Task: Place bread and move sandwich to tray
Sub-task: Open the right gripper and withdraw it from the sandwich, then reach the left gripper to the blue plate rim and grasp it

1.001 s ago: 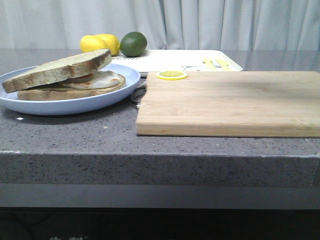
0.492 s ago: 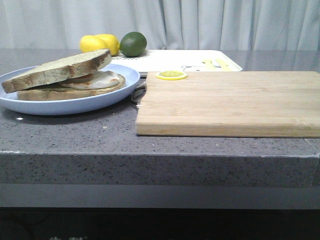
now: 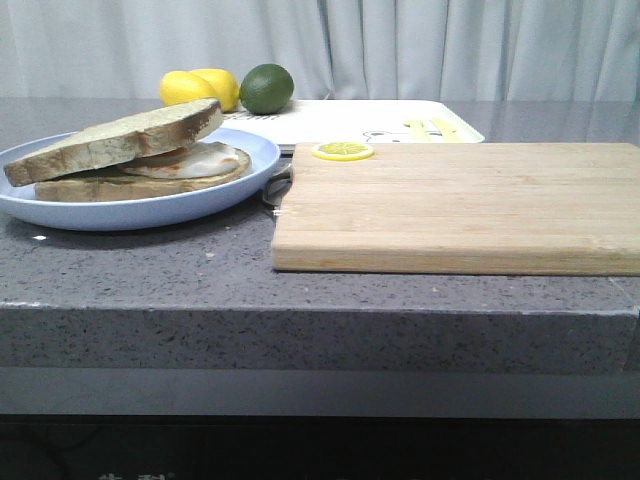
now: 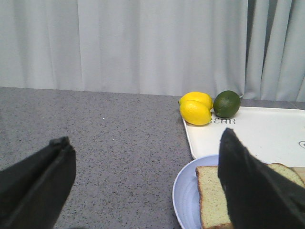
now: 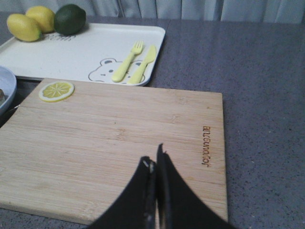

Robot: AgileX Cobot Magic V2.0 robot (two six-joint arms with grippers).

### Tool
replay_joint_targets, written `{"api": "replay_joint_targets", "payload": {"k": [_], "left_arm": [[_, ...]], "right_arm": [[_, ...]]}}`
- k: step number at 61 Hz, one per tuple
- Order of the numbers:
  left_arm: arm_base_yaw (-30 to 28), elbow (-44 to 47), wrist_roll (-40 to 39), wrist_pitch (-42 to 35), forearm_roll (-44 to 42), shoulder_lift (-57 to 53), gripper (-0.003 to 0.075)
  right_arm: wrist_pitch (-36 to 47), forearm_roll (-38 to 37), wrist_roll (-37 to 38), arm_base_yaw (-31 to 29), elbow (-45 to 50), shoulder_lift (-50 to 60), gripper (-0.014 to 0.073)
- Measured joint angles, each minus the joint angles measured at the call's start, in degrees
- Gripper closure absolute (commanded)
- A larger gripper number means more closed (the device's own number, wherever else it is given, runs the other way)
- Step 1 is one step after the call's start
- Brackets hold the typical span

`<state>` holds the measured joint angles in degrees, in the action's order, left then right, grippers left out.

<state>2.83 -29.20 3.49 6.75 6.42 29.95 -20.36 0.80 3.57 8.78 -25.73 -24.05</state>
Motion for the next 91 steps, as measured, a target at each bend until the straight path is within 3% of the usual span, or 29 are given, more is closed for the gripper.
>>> {"api": "replay_joint_targets", "payload": {"k": [12, 27, 53, 72, 91], "left_arm": [[0.0, 0.0, 0.0, -0.1, 0.0, 0.0, 0.0122], [0.0, -1.8, 0.0, 1.9, 1.0, 2.4, 0.0122], [0.0, -19.7, 0.0, 23.1, 1.2, 31.8, 0.0122], [0.0, -27.9, 0.0, 24.6, 4.3, 47.2, 0.0122], [0.0, -30.3, 0.0, 24.5, 5.7, 56.7, 0.0122]], "right_arm": [[0.5, 0.0, 0.0, 0.0, 6.3, 12.5, 0.0652], [0.5, 0.0, 0.1, 0.0, 8.7, 14.5, 0.0652], [1.5, 0.0, 0.1, 0.0, 8.7, 14.5, 0.0652], [1.5, 0.0, 0.1, 0.0, 8.7, 14.5, 0.0652], [1.5, 0.0, 0.2, 0.0, 8.7, 14.5, 0.0652]]}}
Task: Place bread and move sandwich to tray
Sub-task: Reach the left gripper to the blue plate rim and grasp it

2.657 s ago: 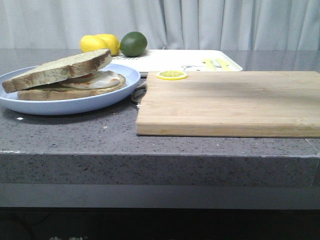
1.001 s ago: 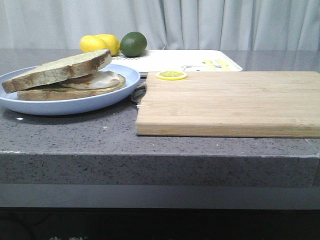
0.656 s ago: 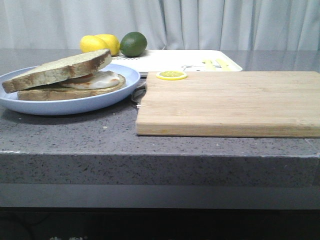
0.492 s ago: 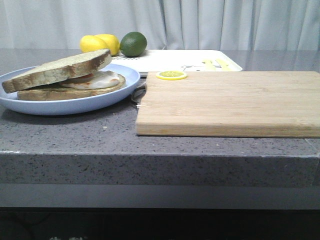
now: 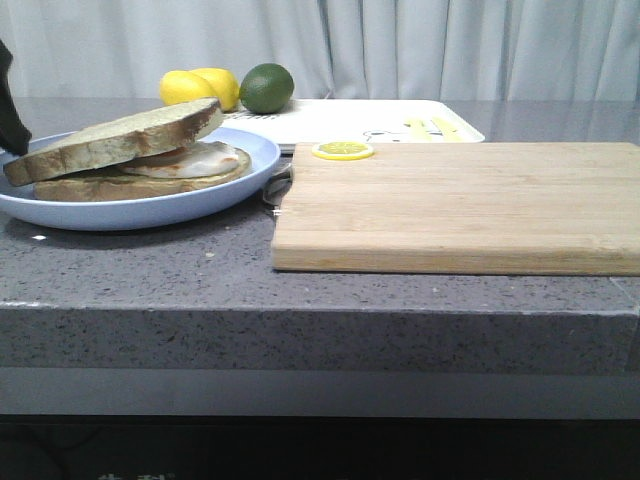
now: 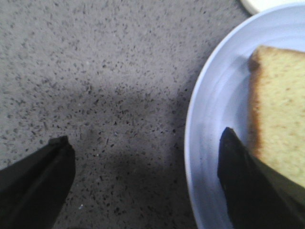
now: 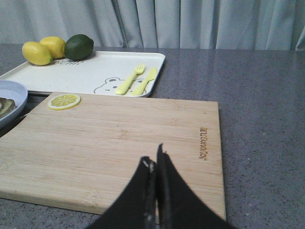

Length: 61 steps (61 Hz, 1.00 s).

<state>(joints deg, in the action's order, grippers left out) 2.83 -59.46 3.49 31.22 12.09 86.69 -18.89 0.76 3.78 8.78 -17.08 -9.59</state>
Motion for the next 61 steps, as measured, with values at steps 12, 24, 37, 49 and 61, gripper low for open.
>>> {"api": "replay_joint_targets", "payload": {"k": [12, 24, 37, 49, 61], "left_arm": [[0.0, -0.1, 0.0, -0.2, 0.1, 2.4, 0.0122], [0.5, -0.5, 0.0, -0.4, 0.9, 3.2, 0.0123], [1.9, -0.6, 0.0, -1.5, 0.7, 3.6, 0.0286], [2.8, -0.6, 0.0, -1.7, 1.7, 3.8, 0.0591], [2.9, -0.7, -0.6, -1.9, 3.3, 3.8, 0.0740]], "right_arm": [[0.0, 0.0, 0.0, 0.0, 0.0, 0.0, 0.0654], [0.0, 0.0, 0.0, 0.0, 0.0, 0.0, 0.0654], [0.0, 0.0, 0.1, 0.0, 0.0, 0.0, 0.0654], [0.0, 0.0, 0.1, 0.0, 0.0, 0.0, 0.0654], [0.0, 0.0, 0.1, 0.0, 0.0, 0.0, 0.0654]]}}
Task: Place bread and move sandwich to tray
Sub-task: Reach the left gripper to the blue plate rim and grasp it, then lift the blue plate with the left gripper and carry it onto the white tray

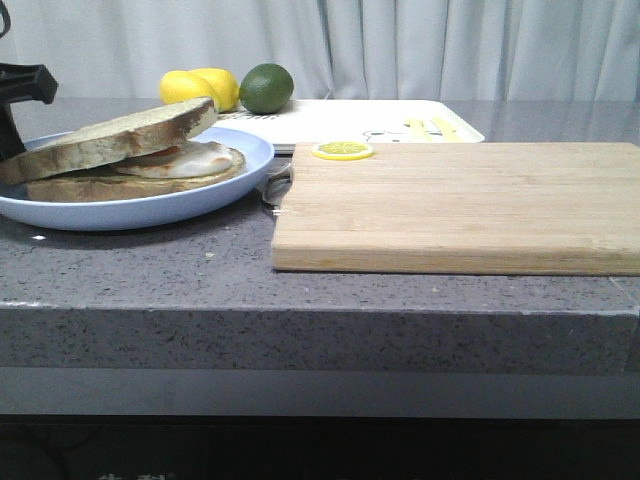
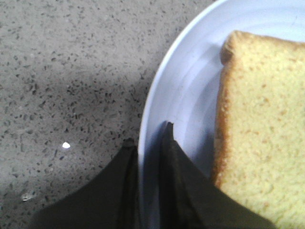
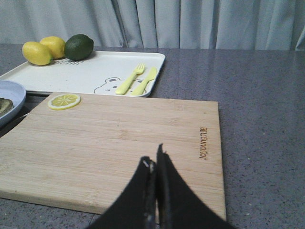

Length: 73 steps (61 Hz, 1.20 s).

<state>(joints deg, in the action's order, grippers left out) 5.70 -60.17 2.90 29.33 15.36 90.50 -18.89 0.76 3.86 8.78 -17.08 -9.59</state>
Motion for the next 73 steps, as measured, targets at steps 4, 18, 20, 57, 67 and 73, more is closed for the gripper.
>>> {"api": "replay_joint_targets", "payload": {"k": [4, 18, 20, 57, 67, 73], "left_arm": [[0.0, 0.0, -0.4, 0.0, 0.4, 0.0, 0.0740], [-1.0, -2.9, -0.8, 4.3, 1.2, -0.2, 0.0740], [-1.4, -3.7, -0.8, 5.8, 1.9, -0.2, 0.0740], [-4.8, -22.2, 9.6, 20.6, 18.2, 0.8, 0.0741], [-4.7, -30.0, 10.6, 24.8, 22.4, 6.6, 0.0741], [-4.2, -35.9, 10.7, 27.0, 22.6, 11.9, 0.0741]], "right_arm": [[0.0, 0.0, 0.0, 0.0, 0.0, 0.0, 0.0654], [0.0, 0.0, 0.0, 0.0, 0.0, 0.0, 0.0654], [0.0, 0.0, 0.0, 0.0, 0.0, 0.0, 0.0654], [0.0, 0.0, 0.0, 0.0, 0.0, 0.0, 0.0654], [0.0, 0.0, 0.0, 0.0, 0.0, 0.0, 0.0654], [0.0, 0.0, 0.0, 0.0, 0.0, 0.0, 0.0654]]}}
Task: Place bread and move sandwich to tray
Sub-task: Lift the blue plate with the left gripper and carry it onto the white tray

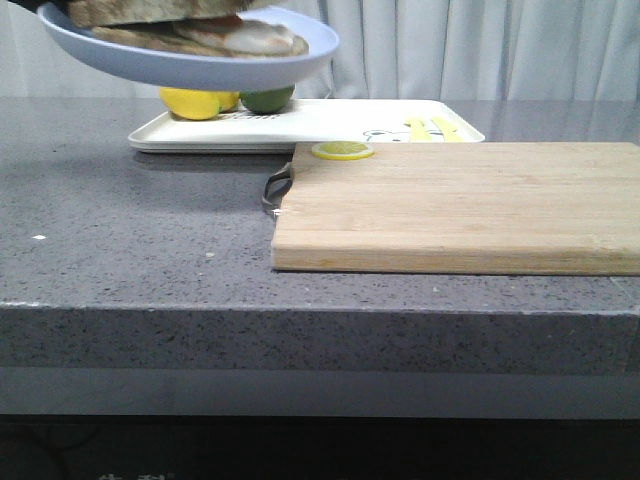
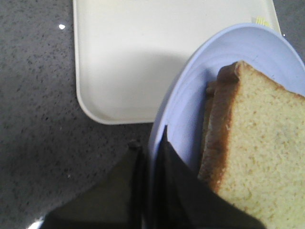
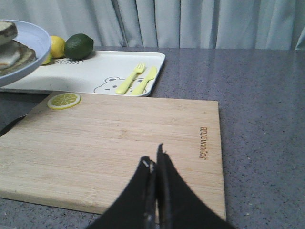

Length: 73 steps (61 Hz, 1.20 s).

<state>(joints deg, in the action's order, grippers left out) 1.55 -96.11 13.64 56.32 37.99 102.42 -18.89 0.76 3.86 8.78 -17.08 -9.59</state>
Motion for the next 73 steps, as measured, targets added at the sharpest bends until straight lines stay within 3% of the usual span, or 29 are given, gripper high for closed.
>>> {"api": "replay_joint_targets", "payload": {"k": [11, 35, 44, 73], "left_arm": [[1.2, -15.5, -1.1, 3.9, 0.9, 12.1, 0.0741], [2.5, -51.6, -12.5, 11.9, 1.3, 37.5, 0.0741], [3.2, -56.2, -14.2, 12.0, 1.3, 41.5, 0.0741], [3.9, -56.7, -13.6, 6.4, 1.3, 44.3, 0.0740]], "right_arm": [[0.0, 0.0, 0.0, 0.0, 0.0, 0.0, 0.0654], [-0.1, 0.0, 0.0, 0.0, 0.0, 0.0, 0.0654], [-0.1, 0.0, 0.0, 0.0, 0.0, 0.0, 0.0654], [-0.2, 0.0, 0.0, 0.0, 0.0, 0.0, 0.0654]]}}
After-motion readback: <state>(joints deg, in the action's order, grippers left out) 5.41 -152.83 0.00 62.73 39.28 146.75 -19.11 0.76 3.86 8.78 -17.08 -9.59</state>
